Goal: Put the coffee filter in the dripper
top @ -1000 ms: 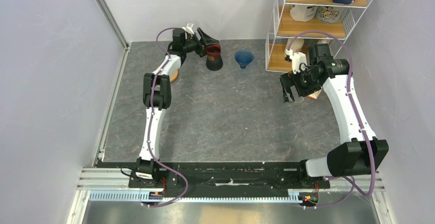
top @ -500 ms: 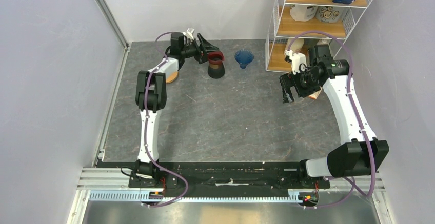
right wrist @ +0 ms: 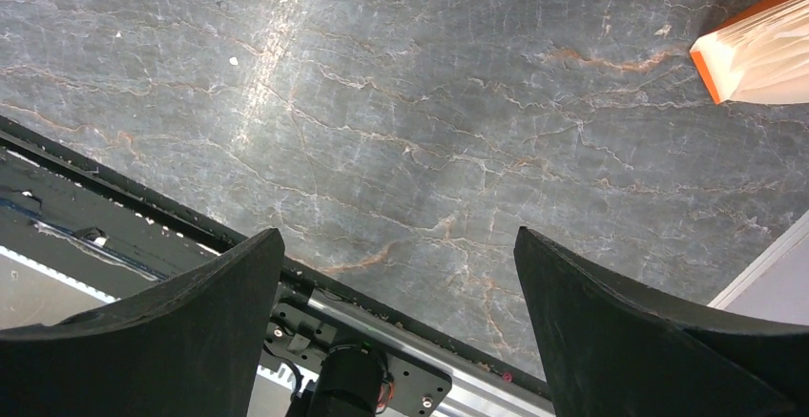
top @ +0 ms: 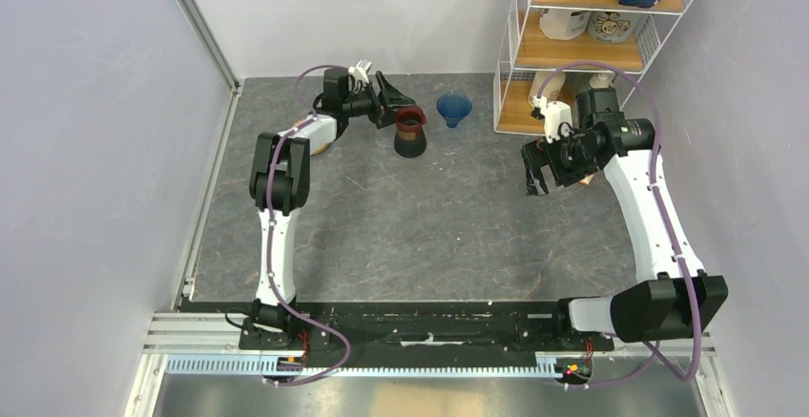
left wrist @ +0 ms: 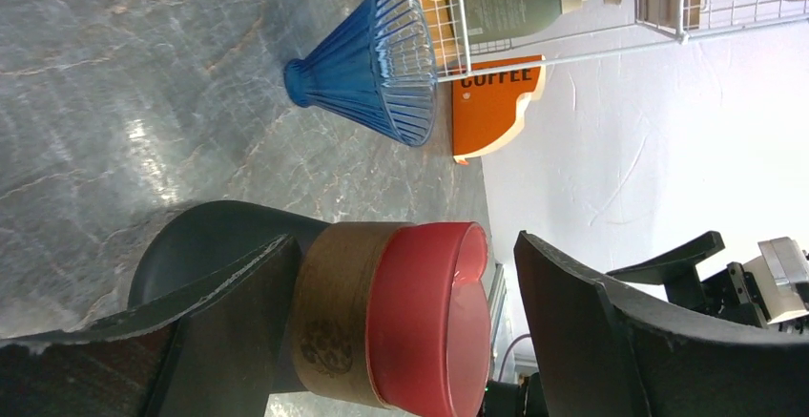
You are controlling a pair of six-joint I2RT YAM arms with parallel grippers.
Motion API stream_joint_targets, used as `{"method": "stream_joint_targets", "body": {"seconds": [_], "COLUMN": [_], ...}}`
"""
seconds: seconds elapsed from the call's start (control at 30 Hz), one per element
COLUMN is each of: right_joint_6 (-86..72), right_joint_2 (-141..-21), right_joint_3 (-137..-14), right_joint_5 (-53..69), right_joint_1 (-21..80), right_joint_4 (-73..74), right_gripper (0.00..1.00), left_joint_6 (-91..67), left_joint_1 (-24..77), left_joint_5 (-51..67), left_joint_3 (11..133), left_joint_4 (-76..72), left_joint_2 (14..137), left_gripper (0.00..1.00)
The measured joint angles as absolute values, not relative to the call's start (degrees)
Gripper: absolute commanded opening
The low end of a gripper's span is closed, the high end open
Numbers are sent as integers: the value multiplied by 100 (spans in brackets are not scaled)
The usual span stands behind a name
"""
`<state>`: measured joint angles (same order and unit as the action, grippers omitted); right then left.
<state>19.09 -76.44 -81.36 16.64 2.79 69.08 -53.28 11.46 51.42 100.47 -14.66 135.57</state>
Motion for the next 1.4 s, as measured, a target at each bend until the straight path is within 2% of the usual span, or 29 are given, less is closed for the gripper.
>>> {"method": "stream_joint_targets", "body": {"seconds": [0.57, 1.4], "right_joint_6": [1911, 1911], "right_joint_2": [-7338, -7181], "right_joint_3": [-7981, -7682], "right_joint_5": [1684, 1708], "right_joint_1": [285, 285], "right_joint_4": [6973, 6997], "right_gripper": [99, 99], "left_joint_6": [-5352, -5660], "left_joint_1": [1522, 1994], "left_joint_5": [5612, 5535], "left_joint_3": [9839, 6864], "left_joint_4": [-1951, -2897], "left_joint_2": [13478, 11830], "left_gripper": [95, 96]}}
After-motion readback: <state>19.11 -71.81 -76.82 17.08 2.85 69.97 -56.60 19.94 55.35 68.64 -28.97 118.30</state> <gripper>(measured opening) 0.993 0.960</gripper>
